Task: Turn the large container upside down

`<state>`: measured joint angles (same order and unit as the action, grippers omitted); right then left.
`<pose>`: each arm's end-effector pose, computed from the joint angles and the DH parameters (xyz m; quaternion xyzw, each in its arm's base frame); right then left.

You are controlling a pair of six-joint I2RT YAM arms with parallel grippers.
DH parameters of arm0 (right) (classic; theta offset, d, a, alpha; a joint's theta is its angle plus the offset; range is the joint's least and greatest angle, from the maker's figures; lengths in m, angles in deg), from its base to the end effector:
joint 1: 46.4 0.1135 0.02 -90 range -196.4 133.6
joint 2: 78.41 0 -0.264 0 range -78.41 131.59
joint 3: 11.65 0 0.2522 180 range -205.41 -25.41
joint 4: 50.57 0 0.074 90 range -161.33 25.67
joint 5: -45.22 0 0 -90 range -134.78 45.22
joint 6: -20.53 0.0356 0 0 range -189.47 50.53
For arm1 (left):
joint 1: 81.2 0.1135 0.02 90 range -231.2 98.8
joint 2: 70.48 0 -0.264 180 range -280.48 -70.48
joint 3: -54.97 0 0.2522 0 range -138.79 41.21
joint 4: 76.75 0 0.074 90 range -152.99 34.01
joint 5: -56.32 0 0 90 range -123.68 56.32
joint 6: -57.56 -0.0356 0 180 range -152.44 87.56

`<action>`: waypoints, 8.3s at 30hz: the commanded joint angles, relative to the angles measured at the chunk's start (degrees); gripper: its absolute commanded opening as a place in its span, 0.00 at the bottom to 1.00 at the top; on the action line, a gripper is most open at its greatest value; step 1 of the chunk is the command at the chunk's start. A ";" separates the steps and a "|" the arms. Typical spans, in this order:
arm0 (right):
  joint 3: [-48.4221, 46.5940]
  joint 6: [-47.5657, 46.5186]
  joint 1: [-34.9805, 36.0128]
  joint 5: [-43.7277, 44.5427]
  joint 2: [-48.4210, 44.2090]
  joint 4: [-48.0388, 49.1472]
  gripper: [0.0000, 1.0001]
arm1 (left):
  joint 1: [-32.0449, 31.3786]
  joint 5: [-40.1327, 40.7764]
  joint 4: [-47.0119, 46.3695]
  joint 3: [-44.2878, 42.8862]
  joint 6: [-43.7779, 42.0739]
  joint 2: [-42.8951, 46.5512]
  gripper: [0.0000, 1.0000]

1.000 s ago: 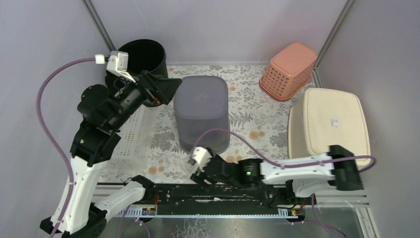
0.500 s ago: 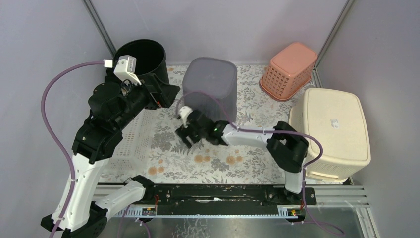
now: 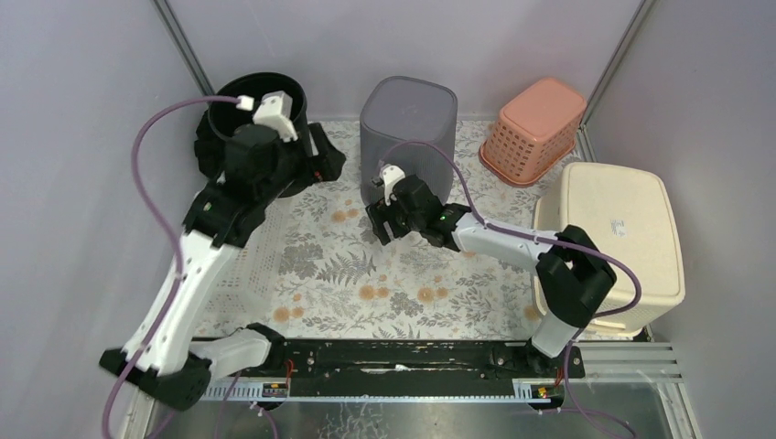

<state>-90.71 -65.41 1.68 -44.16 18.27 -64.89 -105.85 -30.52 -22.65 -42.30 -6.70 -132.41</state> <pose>0.2569 0.2855 0.2414 -0.3252 0.8116 0.2090 0.4380 0.1873 -0.0838 0.4571 -0.0238 0.8124 -0.2276 0.5363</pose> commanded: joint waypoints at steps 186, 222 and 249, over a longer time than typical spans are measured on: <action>-6.71 32.72 -26.23 -32.37 -35.91 -11.32 0.20 | -7.25 -2.76 -36.19 43.73 11.90 -21.05 1.00; 7.03 22.02 -26.16 -19.85 -53.10 -32.81 0.82 | 0.80 -3.60 -9.53 22.77 7.81 5.33 1.00; 32.29 31.59 -26.15 -22.20 -43.57 0.12 0.81 | 0.86 -8.50 -5.31 17.01 7.81 11.17 1.00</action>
<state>-58.27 -36.78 -24.70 -65.07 -31.45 -81.44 -105.04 -38.83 -28.71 -24.66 2.28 -122.46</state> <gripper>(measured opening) 0.817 0.999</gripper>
